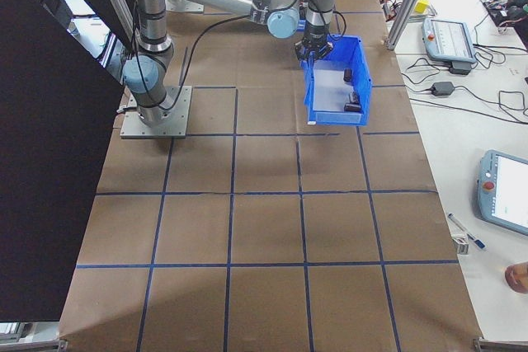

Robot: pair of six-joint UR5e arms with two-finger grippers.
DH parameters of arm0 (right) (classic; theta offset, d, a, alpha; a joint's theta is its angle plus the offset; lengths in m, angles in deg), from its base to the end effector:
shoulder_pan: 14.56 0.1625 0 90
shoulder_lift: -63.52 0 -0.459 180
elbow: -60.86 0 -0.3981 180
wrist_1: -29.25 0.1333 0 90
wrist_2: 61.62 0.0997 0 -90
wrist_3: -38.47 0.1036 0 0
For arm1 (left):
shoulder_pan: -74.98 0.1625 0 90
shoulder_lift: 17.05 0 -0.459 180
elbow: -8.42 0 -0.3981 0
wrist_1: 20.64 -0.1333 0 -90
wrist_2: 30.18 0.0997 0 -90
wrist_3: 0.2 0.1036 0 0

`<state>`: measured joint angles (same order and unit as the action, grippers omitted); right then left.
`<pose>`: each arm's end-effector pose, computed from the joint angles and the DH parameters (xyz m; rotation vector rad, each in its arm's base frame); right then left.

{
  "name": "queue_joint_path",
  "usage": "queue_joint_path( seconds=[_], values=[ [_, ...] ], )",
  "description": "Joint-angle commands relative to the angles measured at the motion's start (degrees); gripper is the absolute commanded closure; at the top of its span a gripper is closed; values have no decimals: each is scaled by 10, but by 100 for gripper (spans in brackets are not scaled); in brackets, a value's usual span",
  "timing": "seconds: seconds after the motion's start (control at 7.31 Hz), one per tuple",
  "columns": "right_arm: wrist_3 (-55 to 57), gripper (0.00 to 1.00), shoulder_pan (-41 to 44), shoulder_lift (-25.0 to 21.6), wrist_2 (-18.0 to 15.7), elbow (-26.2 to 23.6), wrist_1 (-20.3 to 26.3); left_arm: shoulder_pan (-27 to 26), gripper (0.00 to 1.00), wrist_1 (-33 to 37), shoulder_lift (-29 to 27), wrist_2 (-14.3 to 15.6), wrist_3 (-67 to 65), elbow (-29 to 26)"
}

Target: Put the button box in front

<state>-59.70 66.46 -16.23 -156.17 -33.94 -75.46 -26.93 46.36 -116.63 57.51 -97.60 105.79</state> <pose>0.0353 -0.5778 0.4069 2.1750 -2.2054 -0.1045 -0.2516 -0.5267 0.4066 2.0555 -2.2287 0.0428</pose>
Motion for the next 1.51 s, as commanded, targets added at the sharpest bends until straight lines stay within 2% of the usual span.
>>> queue_joint_path(
  seconds=[0.0, 0.14, 0.27, 0.55, 0.68, 0.82, 0.96, 1.09, 1.23, 1.37],
  values=[
    [-88, 92, -63, -81, 2, -101, -8, -7, 100, -9, -109, -64, -37, -81],
    [-109, 92, -93, -104, 4, -134, -17, -7, 100, -17, -135, -65, -35, -90],
    [-112, 92, -102, -112, 5, -151, -26, -12, 100, -58, -161, -65, -38, -92],
    [-111, 92, -102, -109, 8, -152, -33, -13, 100, -78, -173, -69, -46, -95],
    [-111, 92, -102, -108, 8, -152, -33, -14, 99, -79, -176, -92, -44, -97],
    [-109, 91, -101, -109, 9, -152, -32, -17, 98, -78, -178, -98, -38, -97],
    [-109, 91, -101, -114, 9, -152, -32, -21, 94, -79, -184, -96, -31, -99],
    [-108, 91, -97, -116, 9, -152, -32, -23, 61, -77, -185, -91, -23, -104],
    [-109, 91, -97, -116, 10, -153, -31, -23, 39, -73, -185, -87, -23, -105],
    [-109, 91, -97, -117, 11, -155, -30, -22, 34, -71, -177, -87, -28, -107]
  ],
)
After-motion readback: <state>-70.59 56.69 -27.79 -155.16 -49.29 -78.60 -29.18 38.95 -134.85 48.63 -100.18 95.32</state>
